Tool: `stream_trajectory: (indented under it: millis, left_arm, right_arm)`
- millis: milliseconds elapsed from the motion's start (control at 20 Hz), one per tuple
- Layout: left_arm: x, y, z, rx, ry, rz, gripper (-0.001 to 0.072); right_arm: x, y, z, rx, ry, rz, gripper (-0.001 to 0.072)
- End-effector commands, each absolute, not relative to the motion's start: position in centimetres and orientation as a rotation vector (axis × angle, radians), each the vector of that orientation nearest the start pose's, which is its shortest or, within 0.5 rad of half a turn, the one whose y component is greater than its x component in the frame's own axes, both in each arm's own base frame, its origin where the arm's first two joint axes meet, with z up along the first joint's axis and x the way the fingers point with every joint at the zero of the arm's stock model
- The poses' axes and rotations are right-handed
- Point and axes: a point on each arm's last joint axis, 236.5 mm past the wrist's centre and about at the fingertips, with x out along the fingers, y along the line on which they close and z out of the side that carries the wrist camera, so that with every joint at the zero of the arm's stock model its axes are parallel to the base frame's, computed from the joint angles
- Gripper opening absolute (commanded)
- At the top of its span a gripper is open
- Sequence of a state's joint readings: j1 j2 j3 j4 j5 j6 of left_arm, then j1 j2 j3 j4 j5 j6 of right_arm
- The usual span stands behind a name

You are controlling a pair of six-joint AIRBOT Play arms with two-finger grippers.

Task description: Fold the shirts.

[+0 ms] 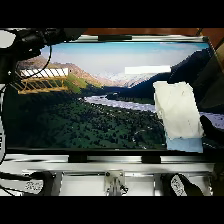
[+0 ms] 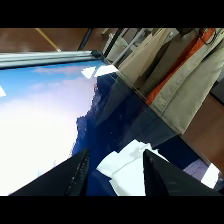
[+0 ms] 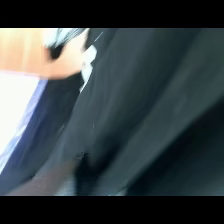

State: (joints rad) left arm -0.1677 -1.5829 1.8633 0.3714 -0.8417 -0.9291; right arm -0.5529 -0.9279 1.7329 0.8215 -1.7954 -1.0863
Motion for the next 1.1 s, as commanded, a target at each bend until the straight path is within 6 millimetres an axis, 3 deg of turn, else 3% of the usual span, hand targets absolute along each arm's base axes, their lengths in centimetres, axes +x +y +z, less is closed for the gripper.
stream_trajectory:
  millis: [0, 250, 500, 600, 850, 1050]
  left_arm:
    - [52.3, -25.5, 30.2, -0.408, 0.307, -0.898, 0.0396]
    - [51.9, -25.7, 30.0, -0.404, 0.319, -0.913, 0.0396]
    - [51.2, -26.2, 29.6, -0.44, 0.37, -0.937, 0.0397]
    - [50.6, -26.4, 28.6, -0.4, 0.406, -0.954, 0.0397]
    - [48.4, -25.4, 22.3, -0.257, 0.671, -0.916, 0.0397]
    - [47.5, -21.6, 16.6, -0.19, 0.931, -0.718, 0.0396]
  right_arm:
    - [13.9, -21.8, 29.1, 0.516, 0.782, -1.242, 0.0558]
    - [16.8, -19.3, 28.0, 0.574, 0.817, -1.067, 0.0559]
    - [19.2, -17.7, 26.8, 0.451, 0.941, -0.856, 0.0559]
    - [21.5, -15.9, 25.8, 0.427, 0.994, -0.693, 0.0558]
    - [30.4, -10.1, 24.7, 0.568, 0.961, -0.279, 0.0558]
    - [36.4, -6.1, 21.7, 0.521, 1.022, -0.13, 0.0558]
